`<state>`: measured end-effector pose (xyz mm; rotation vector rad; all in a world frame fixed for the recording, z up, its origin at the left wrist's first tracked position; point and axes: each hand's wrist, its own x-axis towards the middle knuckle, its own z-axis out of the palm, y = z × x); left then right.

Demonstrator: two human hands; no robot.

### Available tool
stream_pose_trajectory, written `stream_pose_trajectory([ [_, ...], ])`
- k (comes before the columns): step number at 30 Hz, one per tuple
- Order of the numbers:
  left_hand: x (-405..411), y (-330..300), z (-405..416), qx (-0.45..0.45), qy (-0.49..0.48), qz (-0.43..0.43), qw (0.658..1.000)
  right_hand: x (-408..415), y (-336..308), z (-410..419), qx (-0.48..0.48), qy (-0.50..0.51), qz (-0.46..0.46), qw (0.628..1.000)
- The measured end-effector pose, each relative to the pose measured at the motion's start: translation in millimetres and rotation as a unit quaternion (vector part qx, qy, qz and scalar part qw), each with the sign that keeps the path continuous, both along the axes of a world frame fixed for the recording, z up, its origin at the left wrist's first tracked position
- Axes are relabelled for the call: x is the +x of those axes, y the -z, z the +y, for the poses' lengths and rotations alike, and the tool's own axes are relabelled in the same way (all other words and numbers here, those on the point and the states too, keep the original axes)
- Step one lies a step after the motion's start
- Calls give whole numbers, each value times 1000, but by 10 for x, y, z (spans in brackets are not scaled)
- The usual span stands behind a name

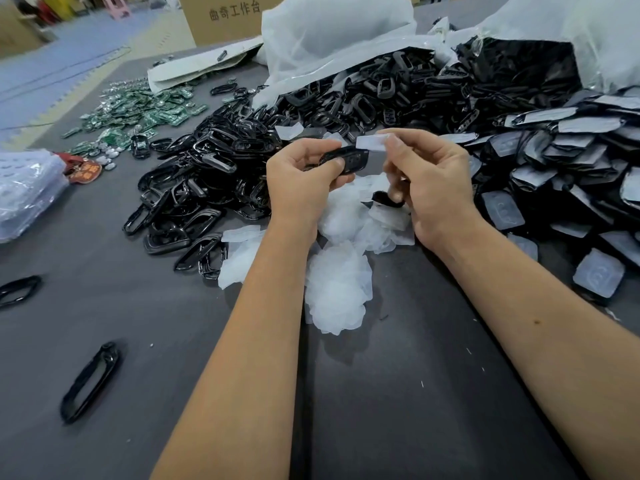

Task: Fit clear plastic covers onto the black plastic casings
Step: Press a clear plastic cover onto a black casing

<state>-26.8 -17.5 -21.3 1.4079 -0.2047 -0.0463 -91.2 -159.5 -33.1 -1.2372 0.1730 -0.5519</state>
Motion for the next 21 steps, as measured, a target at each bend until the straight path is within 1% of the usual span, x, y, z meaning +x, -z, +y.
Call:
stream_pose_trajectory([
  [3, -3, 15, -5, 8, -4, -12, 1000, -10, -3, 3, -8, 4, -3, 1000],
  [8, -2, 33, -20, 6, -5, -18, 1000, 1, 47, -5, -121, 32, -7, 992],
  [12, -31, 20, -17, -14, 42, 20, 999, 8, 61, 21, -186, 48, -12, 981],
  [14, -30, 13, -16, -25, 49, 36, 998, 15, 71, 33, -212, 62, -7, 975],
  [17, -30, 1, -19, -42, 55, 45, 997, 27, 77, 42, -239, 87, 8, 967],
  [21, -45, 5, -29, -39, 69, 36, 996, 16, 69, 52, -263, 120, 25, 957],
])
